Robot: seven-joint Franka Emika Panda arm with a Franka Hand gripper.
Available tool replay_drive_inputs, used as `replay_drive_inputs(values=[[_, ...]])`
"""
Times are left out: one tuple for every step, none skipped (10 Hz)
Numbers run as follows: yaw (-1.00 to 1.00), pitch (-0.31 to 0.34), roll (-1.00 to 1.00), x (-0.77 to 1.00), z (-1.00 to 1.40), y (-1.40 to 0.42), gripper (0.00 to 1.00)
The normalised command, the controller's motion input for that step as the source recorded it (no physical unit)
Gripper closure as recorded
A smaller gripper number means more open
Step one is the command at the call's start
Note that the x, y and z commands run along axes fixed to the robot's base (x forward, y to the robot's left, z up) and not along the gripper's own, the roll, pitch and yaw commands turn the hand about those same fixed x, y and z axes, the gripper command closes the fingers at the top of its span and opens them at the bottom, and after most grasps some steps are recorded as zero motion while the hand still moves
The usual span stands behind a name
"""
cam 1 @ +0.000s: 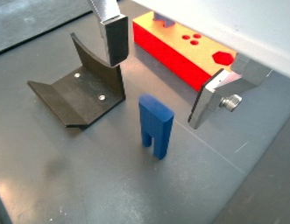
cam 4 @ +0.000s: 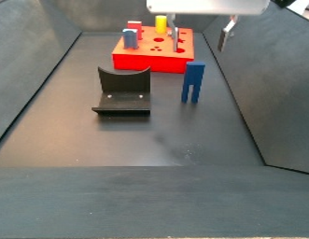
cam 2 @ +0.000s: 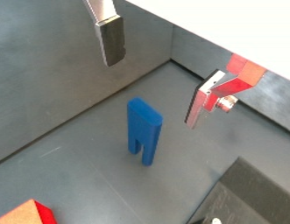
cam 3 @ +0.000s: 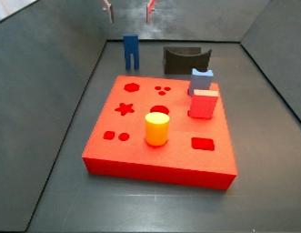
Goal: Pick up the square-circle object. Move up. Rotate the square-circle object. Place the square-circle object on the fixture. Regrasp the square-circle object. Move to above the board. Insert the square-circle object.
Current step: Rotate the square-circle object.
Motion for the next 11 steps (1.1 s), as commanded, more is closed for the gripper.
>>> replay_drive_inputs(values=[[1.00, 0.005, -0.01, 0.02, -0.11, -0.01, 0.00], [1.00, 0.003, -0.01, 0.04, -0.07, -0.02, 0.00], [1.00, 0.003, -0.01, 0.04, -0.05, -0.01, 0.00], [1.00, 0.002, -0.01, 0.03, -0.04, -0.01, 0.00], [1.00, 0.002, -0.01, 0.04, -0.03, -0.01, 0.00], [1.00, 0.002, -0.02, 0.04, -0.03, -0.01, 0.00], [1.00, 0.002, -0.02, 0.04, -0.03, -0.01, 0.00], [1.00, 0.002, -0.02, 0.04, -0.03, -0.01, 0.00], [1.00, 0.002, -0.02, 0.04, -0.02, 0.00, 0.00], [1.00, 0.002, -0.02, 0.04, -0.02, 0.00, 0.00], [1.00, 0.002, -0.02, 0.04, -0.02, 0.00, 0.00]])
